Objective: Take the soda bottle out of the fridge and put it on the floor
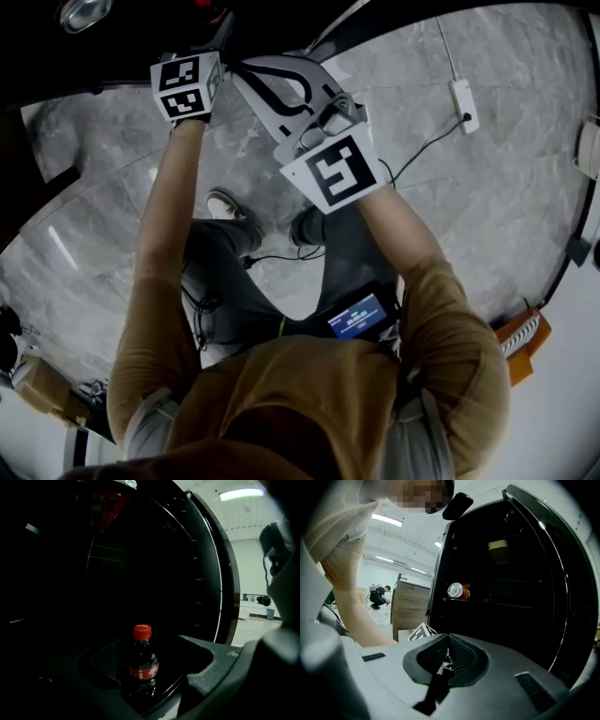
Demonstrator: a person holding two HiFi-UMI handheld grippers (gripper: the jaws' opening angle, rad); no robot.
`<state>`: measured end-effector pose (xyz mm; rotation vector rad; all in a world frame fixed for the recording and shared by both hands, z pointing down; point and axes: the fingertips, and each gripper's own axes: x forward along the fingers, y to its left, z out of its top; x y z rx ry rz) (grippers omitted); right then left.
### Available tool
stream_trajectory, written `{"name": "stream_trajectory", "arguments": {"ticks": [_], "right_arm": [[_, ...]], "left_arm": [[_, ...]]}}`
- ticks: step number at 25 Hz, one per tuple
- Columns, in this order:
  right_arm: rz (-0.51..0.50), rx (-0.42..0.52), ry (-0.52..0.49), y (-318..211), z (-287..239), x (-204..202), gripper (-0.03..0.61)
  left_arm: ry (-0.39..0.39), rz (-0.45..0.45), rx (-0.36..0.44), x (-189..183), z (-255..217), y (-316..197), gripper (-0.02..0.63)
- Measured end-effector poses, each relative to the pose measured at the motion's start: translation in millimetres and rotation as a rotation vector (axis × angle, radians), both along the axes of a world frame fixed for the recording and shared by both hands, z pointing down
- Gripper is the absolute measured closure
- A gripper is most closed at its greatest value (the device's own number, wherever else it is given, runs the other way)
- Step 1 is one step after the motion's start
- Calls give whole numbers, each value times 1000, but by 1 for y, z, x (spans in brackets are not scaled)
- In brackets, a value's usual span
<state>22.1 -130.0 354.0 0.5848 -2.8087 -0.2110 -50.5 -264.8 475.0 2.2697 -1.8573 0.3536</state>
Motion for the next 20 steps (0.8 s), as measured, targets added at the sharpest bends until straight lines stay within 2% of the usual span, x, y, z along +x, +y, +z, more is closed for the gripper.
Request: {"name": "stream_trajectory", "arguments": {"ticks": [3, 8, 14, 18, 20], "right_arm": [[-28, 24, 12, 0, 3, -5, 577], [-36, 44, 9, -22, 54, -17, 577], [-43, 103, -19, -31, 73, -25, 577], [-37, 154, -44, -43, 86, -30, 577], [-41, 181, -50, -46, 89, -33, 577]], "left_arm": [[5, -9, 1, -6, -5, -6, 268], [41, 43, -1, 3, 41, -20, 261], [74, 75, 22, 3, 57, -30, 258], [181, 93, 19, 1, 69, -41, 258], [159, 109, 23, 0, 80, -40, 258]]}}
